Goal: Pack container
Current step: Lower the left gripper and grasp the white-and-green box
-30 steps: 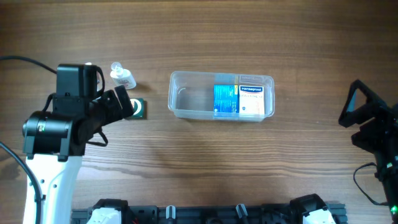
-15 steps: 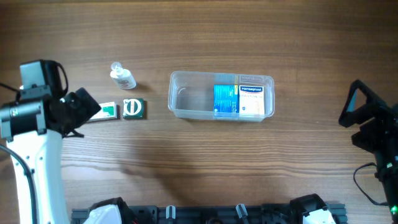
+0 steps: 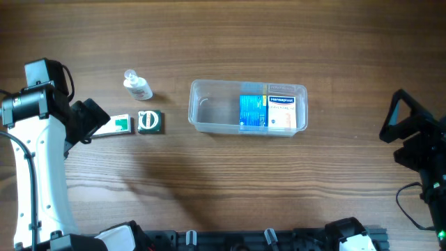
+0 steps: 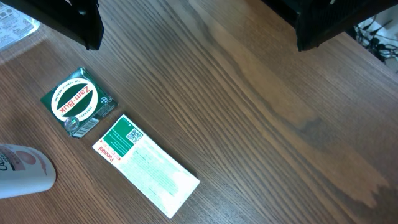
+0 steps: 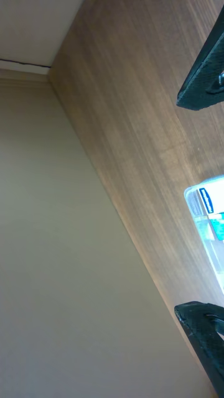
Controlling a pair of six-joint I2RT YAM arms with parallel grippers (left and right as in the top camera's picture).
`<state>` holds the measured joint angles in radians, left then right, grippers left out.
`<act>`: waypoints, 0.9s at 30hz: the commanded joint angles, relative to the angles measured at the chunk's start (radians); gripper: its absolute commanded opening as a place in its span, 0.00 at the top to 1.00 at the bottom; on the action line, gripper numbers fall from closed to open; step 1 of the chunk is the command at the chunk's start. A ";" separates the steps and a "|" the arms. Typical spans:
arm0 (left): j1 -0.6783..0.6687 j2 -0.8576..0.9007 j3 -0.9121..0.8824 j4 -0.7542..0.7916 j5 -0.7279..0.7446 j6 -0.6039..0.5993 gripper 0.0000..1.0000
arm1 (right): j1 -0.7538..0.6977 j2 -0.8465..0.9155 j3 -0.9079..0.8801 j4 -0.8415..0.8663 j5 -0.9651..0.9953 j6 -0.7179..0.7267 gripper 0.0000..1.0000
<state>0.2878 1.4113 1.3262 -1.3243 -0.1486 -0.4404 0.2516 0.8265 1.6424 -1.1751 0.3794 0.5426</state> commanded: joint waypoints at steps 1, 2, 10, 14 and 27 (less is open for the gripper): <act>0.007 0.002 0.019 0.005 0.005 -0.017 0.00 | -0.002 -0.001 -0.002 -0.001 0.016 0.010 0.00; 0.007 0.002 0.019 0.012 0.005 -0.017 0.00 | -0.002 -0.001 -0.002 -0.001 0.016 0.010 0.00; 0.007 0.029 0.018 0.094 -0.013 -0.017 0.00 | -0.002 -0.001 -0.002 -0.001 0.016 0.010 0.00; 0.007 0.070 0.018 0.114 -0.014 -0.018 0.00 | -0.002 -0.001 -0.002 -0.001 0.016 0.010 0.00; 0.039 0.240 0.006 0.235 -0.017 -0.266 0.02 | -0.002 -0.001 -0.002 -0.001 0.016 0.010 0.00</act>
<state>0.3065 1.6089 1.3270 -1.1294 -0.1524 -0.5724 0.2516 0.8265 1.6424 -1.1748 0.3790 0.5426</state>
